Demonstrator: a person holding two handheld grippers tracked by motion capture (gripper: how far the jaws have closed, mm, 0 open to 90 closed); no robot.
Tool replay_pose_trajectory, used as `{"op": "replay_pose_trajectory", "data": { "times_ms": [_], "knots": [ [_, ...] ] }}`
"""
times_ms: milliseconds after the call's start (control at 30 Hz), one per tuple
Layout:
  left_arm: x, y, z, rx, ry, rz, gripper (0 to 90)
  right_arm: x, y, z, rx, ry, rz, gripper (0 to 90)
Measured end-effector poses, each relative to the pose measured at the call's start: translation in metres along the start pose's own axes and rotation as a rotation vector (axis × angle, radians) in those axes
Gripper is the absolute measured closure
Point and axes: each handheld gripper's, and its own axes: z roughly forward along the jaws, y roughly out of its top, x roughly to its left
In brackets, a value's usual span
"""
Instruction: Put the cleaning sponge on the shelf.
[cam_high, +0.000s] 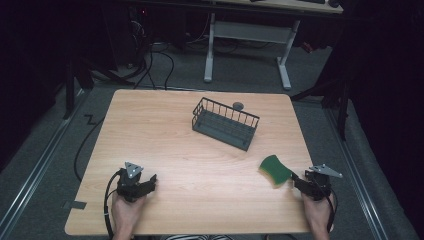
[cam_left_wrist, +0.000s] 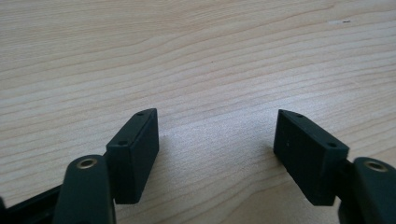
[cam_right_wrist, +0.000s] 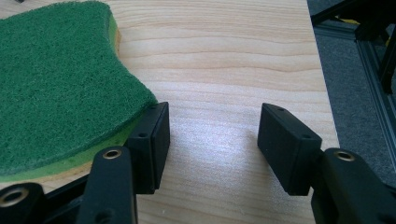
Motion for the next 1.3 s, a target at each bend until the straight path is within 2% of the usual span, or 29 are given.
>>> {"op": "replay_pose_trajectory", "data": {
  "times_ms": [267,333,433,633,833,867,967,1000,1167,1300],
  "knots": [
    [0.003,0.0,-0.001,-0.005,-0.022,-0.018,33.5,0.0,-0.001,-0.002,-0.003,-0.002,0.002,44.4],
    [0.003,0.001,-0.002,-0.006,-0.03,-0.02,33.7,-0.002,-0.001,-0.006,-0.014,0.0,0.021,44.4],
    [0.003,0.004,-0.005,-0.018,-0.043,-0.028,34.7,-0.002,0.0,-0.009,-0.03,0.004,0.02,44.6],
    [0.001,0.015,-0.008,-0.019,-0.068,-0.033,36.0,0.001,0.007,-0.024,-0.07,0.017,-0.008,47.7],
    [-0.006,0.034,-0.011,-0.032,-0.106,-0.01,37.1,0.014,0.018,-0.033,-0.109,0.059,-0.039,50.4],
    [-0.008,0.039,-0.011,-0.029,-0.114,0.003,37.1,0.02,0.024,-0.033,-0.116,0.087,-0.047,51.1],
    [-0.013,0.053,-0.01,-0.033,-0.133,0.028,37.2,0.026,0.029,-0.033,-0.119,0.1,-0.064,51.4],
    [-0.015,0.057,-0.01,-0.037,-0.143,0.027,37.1,0.033,0.036,-0.031,-0.117,0.114,-0.086,51.6],
    [-0.021,0.08,-0.009,-0.046,-0.198,0.039,37.1,0.044,0.046,-0.03,-0.12,0.138,-0.119,52.0],
    [-0.027,0.1,-0.006,-0.046,-0.204,0.063,37.1,0.056,0.06,-0.027,-0.123,0.176,-0.144,52.3]
  ]
}}
